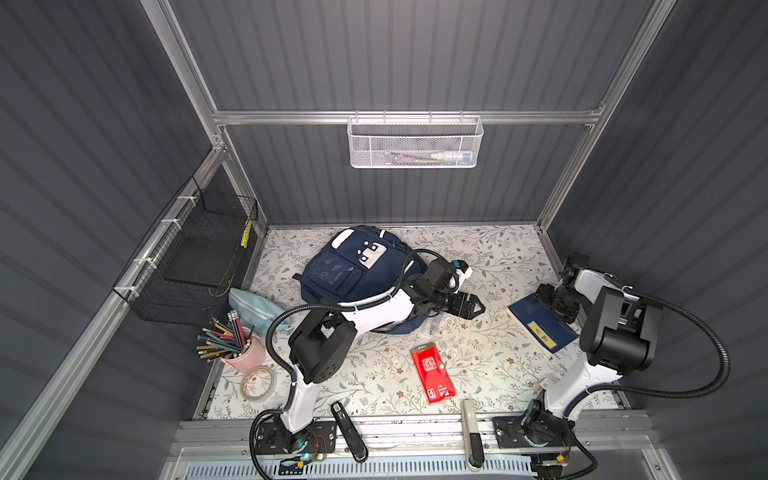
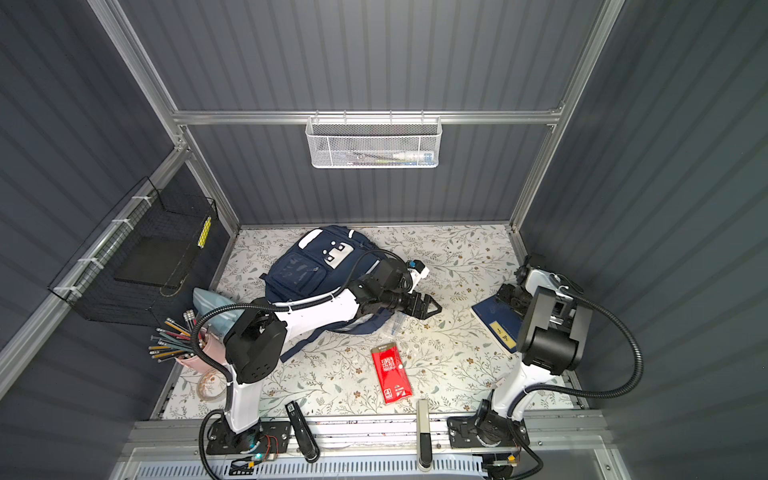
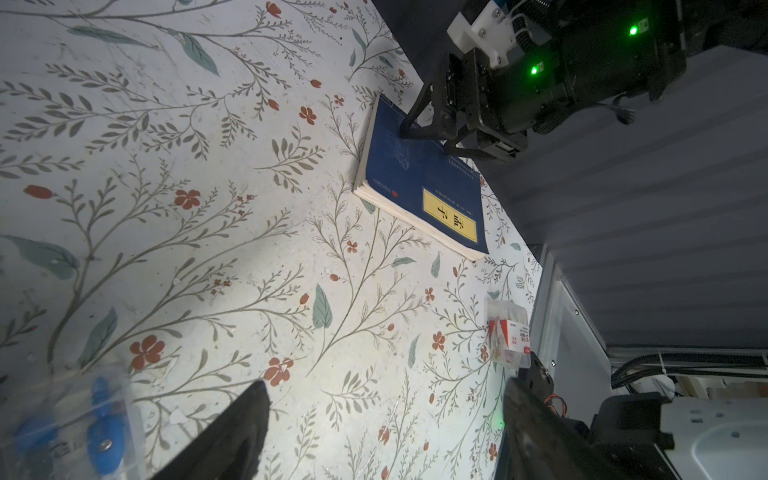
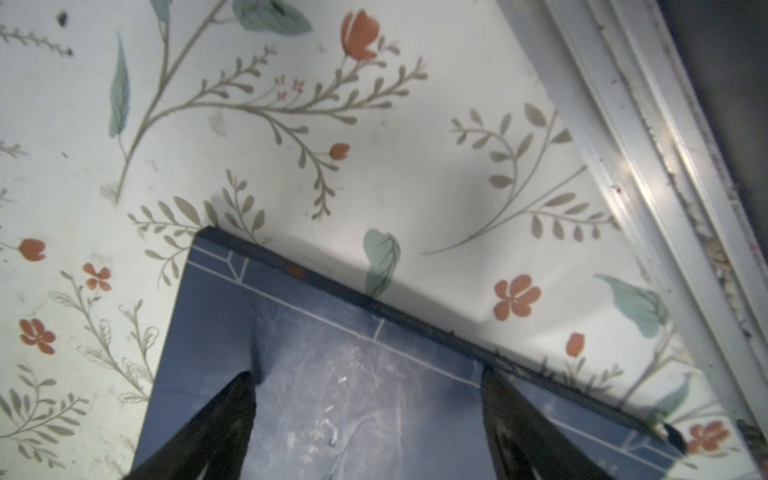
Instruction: Pack the student bag
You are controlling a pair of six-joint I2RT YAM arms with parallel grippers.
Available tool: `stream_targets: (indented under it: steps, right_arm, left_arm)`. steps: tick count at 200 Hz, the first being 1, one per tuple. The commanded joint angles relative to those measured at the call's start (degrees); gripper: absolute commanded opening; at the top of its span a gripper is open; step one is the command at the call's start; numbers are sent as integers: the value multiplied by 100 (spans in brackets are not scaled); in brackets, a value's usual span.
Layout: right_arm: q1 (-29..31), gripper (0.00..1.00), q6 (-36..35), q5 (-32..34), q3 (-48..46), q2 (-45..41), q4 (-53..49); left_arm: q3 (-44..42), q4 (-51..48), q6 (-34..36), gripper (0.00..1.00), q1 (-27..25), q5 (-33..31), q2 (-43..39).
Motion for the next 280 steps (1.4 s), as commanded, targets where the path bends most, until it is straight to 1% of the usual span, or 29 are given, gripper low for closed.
stream_targets:
  steps: [1,17,22,25,39,54,71,80,88,103,117,125,155,159,172,191,201,208,218,221,226,237,240,245,262,280]
  right_arm:
    - [-25,87,-68,193,-4,16,60]
    - [-54,87,-121,211,64,208,102]
    - [-66,81,-154,171,169,329,6]
    - [-76,80,-170,139,241,395,-75]
    - [-131,83,-181,13,344,456,-155]
    - [-152,83,-87,-177,280,413,-126]
    - [50,82,-106,199,183,272,-302]
    - [153,81,-54,173,39,92,-279]
    - [224,80,13,-59,-65,-8,-244]
    - [257,77,203,-373,-89,9,-520]
    - [263,75,253,-1077,-374,-90,-379]
    - [276,72,320,-1353,-576,-193,-267]
    - [489,71,800,-1870,-1142,-605,152]
    - [507,71,867,-2131,-1181,-641,205]
    - [541,71,1102,-2339,-1294,-774,392]
    - [610,72,1213,-2698,-1388,-930,519]
    - [632,72,1166,-2657,-1410,-997,430]
    - [630,72,1112,-2491,-1424,-1056,351]
    - [652,73,1025,-2029,-1424,-1156,193]
    - [655,73,1008,-1729,-1424,-1194,146]
    - [670,73,977,-1454,-1432,-1236,94]
    - [668,73,896,-1124,-1411,-1267,-8]
    - [668,73,882,-1051,-1396,-1256,-60]
    - [679,73,858,-943,-1381,-1238,-115]
    - [744,74,802,-1030,-1459,-1192,-143]
    - [865,74,807,-1233,-1667,-1196,-27]
  left_arm:
    - [-55,77,-92,88,-55,84,74]
    - [-28,76,-104,88,-62,79,111]
    - [-26,84,-109,88,-71,79,113]
    - [-28,93,-112,88,-75,83,113]
    - [-48,102,-115,87,-102,64,113]
    - [-61,119,-137,87,-114,49,117]
    - [-36,155,-183,87,-137,71,159]
    - [-2,163,-205,87,-160,96,191]
    - [30,156,-223,86,-180,114,220]
    - [71,164,-238,86,-197,173,259]
    - [83,186,-268,86,-194,185,294]
    - [97,189,-270,86,-208,193,321]
    - [308,-27,-337,83,-233,112,516]
    - [337,-71,-372,83,-237,80,552]
    - [279,17,-591,80,-247,27,658]
    - [-9,709,-1140,76,-256,174,833]
    - [-115,956,-1349,75,-278,154,913]
    - [-118,990,-1393,74,-303,88,959]
    - [-69,902,-1388,73,-346,-45,999]
    - [-44,847,-1366,72,-358,-107,1008]
    - [-7,736,-1332,72,-393,-214,1017]
    - [62,519,-1246,71,-469,-313,1030]
    - [75,499,-1244,71,-487,-474,1039]
    - [73,488,-1271,71,-508,-500,1064]
    - [-22,599,-1486,71,-582,-462,1121]
    - [4,504,-1478,72,-659,-613,1183]
